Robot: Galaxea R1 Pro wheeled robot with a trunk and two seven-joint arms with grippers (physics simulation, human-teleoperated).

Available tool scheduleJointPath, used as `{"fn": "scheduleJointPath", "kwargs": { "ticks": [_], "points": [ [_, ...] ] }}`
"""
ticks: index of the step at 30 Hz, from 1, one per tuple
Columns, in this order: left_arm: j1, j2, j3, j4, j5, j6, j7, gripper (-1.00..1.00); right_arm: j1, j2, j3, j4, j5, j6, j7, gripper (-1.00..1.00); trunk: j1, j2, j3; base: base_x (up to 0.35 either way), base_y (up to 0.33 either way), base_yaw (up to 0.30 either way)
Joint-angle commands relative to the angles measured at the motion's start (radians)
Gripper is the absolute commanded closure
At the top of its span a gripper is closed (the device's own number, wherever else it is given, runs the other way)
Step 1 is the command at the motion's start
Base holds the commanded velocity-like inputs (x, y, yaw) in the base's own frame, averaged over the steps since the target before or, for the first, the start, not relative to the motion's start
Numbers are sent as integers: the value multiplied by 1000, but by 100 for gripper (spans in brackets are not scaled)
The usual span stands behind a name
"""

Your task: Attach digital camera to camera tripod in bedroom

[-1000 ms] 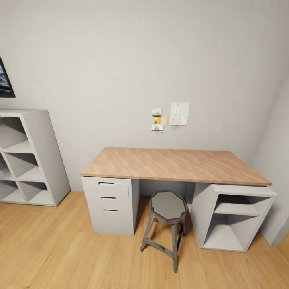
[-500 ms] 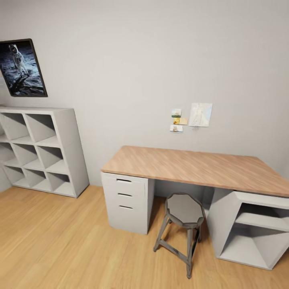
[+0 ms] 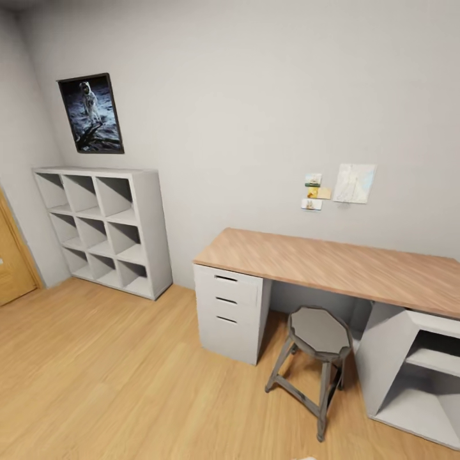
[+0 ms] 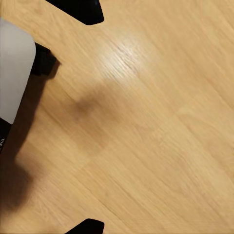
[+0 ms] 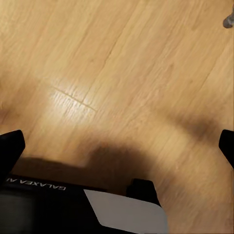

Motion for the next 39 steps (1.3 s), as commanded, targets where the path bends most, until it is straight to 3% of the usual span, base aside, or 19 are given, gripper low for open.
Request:
{"fn": "scheduleJointPath", "kwargs": {
  "ticks": [1, 7, 14, 17, 29, 34, 35, 39],
  "points": [
    [0, -1, 4, -2, 6, 7, -4, -100, 0, 0, 3, -2, 5, 7, -3, -100, 0, -1, -1, -72, 0, 288],
    [4, -1, 7, -18, 8, 8, -2, -100, -4, 22, 54, -43, 2, 29, -39, -100, 0, -1, -1, -35, 0, 287],
    [18, -2, 17, -83, 26, 26, -1, -100, -12, 45, 71, -54, 2, 37, -48, -100, 0, -1, -1, -10, 0, 287],
    [29, -3, 24, -153, 76, 69, -1, -100, -50, 59, 77, -65, 0, 79, -48, -100, 0, -1, -1, -4, 0, 287],
    [31, 1, 33, -243, 165, 149, 13, -100, -183, 78, 88, -75, -6, 195, -41, -100, 0, -1, -1, -1, 0, 287],
    [28, 5, 65, -337, 285, 198, 71, -100, -266, 78, 143, -77, -18, 212, -24, -100, 0, -1, -1, 0, 0, 288],
    [25, 7, 70, -379, 342, 228, 110, -100, -299, 78, 162, -78, -43, 216, -19, -100, 0, -1, -1, 0, 0, 287],
    [19, 7, 69, -403, 389, 247, 153, -100, -337, 78, 194, -79, -75, 219, -16, -100, 0, -1, -1, 0, 0, 287]
  ]
}}
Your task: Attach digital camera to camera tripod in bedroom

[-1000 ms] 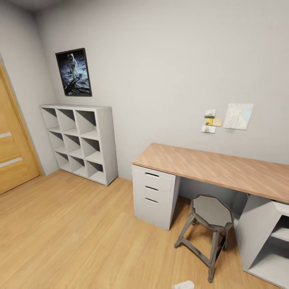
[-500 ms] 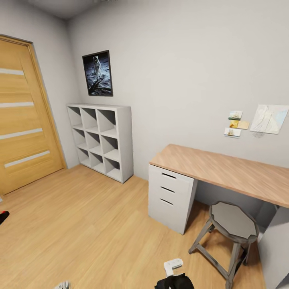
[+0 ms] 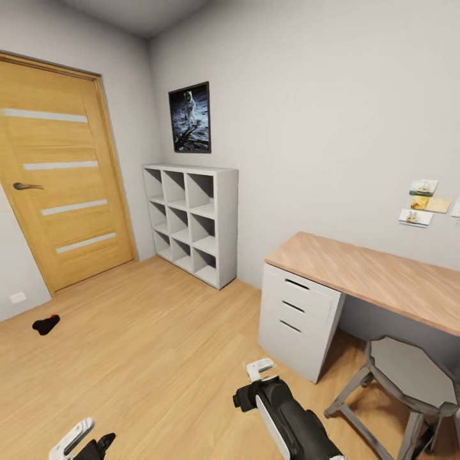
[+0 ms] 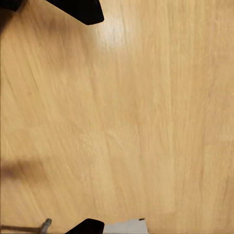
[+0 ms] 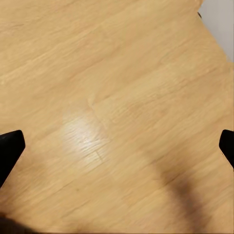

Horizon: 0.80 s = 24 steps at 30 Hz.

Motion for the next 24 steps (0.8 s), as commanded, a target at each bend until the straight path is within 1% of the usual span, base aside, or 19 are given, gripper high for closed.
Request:
{"fn": "scheduleJointPath", "kwargs": {
  "ticks": [1, 2, 3, 4, 5, 9, 13, 18, 24],
  "points": [
    [-2, -3, 1, -1, 22, 7, 19, -100, -14, 0, 26, -9, -12, 5, -5, -100, 0, -1, -1, 0, 0, 287],
    [-3, -3, 0, 6, 26, 6, 23, -100, -19, 0, 38, -19, -15, 6, -5, -100, 0, -1, -1, 0, 0, 287],
    [-3, -3, 0, 6, 26, 6, 23, -100, -19, 0, 38, -19, -15, 6, -5, -100, 0, -1, -1, 0, 0, 287],
    [-3, -4, 0, 16, 29, 5, 27, -100, -23, 0, 50, -31, -18, 6, -5, -100, 0, -1, -1, 0, 0, 287],
    [-4, -5, -2, 41, 34, 1, 31, -100, -28, 0, 69, -58, -22, 7, -6, -100, 0, -1, -1, 0, 0, 287],
    [-6, -5, -5, 80, 39, -15, 38, -100, -34, 0, 90, -93, -35, 8, -6, -100, 0, -1, -1, 0, 0, 287],
    [-7, -5, -6, 98, 38, -31, 41, -100, -36, 0, 100, -107, -49, 9, -7, -100, 0, -1, -1, 0, 0, 287],
    [-8, -5, -7, 107, 37, -47, 43, -100, -37, 0, 103, -113, -56, 9, -8, -100, 0, -1, -1, 27, 0, 287],
    [-8, -5, -7, 114, 35, -63, 44, -100, -38, 0, 105, -117, -61, 9, -7, -100, 0, -1, -1, 126, 0, 288]
  ]
}}
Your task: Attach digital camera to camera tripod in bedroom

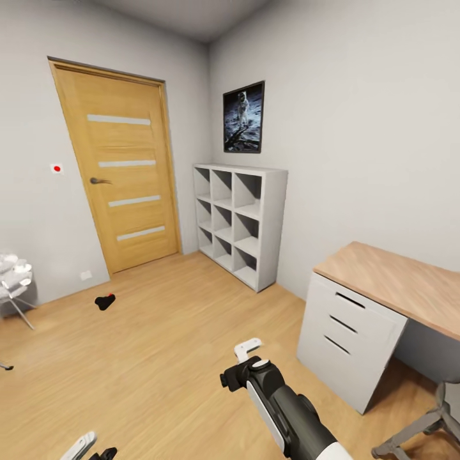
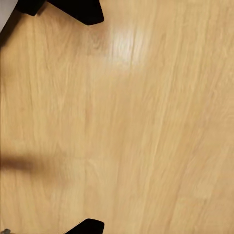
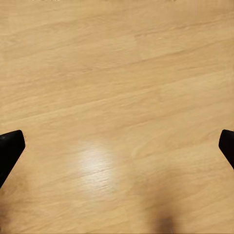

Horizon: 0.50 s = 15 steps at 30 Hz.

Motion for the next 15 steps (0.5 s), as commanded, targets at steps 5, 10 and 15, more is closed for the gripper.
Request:
{"fn": "scheduleJointPath", "kwargs": {
  "ticks": [5, 10, 15],
  "points": [
    [0, 1, -9, 1, 10, 2, 7, -100, -1, 0, 3, -1, -9, 4, -8, -100, 0, -1, -1, 123, 0, 288],
    [0, 3, -22, 5, 9, 2, 8, -100, -1, 0, 6, -1, -9, 3, -7, -100, 0, -1, -1, 63, 0, 288],
    [0, 4, -26, 7, 9, 0, 8, -100, 0, 0, 7, -1, -9, 3, -8, -100, 0, -1, -1, 220, 0, 287]
  ]
}}
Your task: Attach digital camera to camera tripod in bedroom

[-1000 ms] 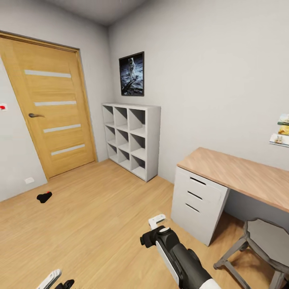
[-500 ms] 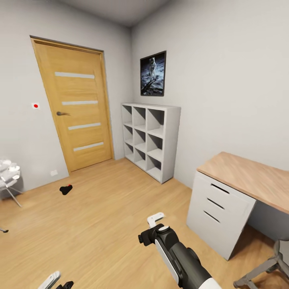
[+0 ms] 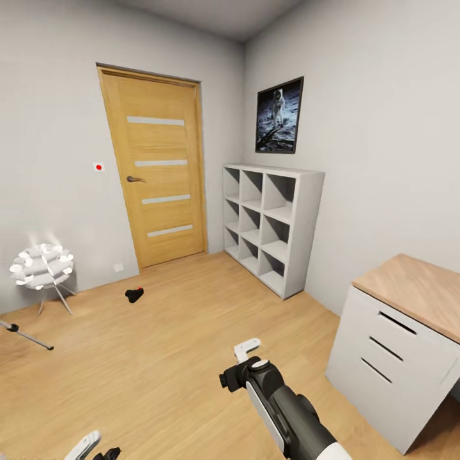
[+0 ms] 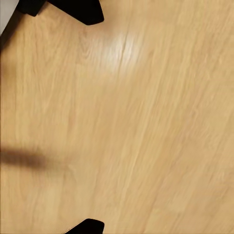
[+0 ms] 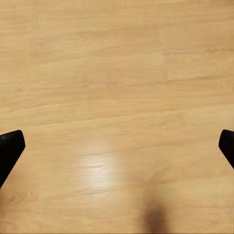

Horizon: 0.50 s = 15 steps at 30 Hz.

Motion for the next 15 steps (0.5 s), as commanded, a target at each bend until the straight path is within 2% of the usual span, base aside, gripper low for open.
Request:
{"fn": "scheduleJointPath", "kwargs": {
  "ticks": [1, 8, 15],
  "points": [
    [0, -1, 1, -2, 10, 5, 8, -100, -1, 0, 2, -1, -8, 4, -7, -100, 1, -1, -1, 288, 0, 288],
    [0, 0, 0, -2, 10, 4, 8, -100, 0, 0, 2, -1, -8, 4, -7, -100, 1, -1, -1, 307, 5, 288],
    [0, 1, 0, -1, 10, 4, 8, -100, 0, 0, 2, -2, -8, 4, -6, -100, 1, -1, -1, 323, 86, 271]
  ]
}}
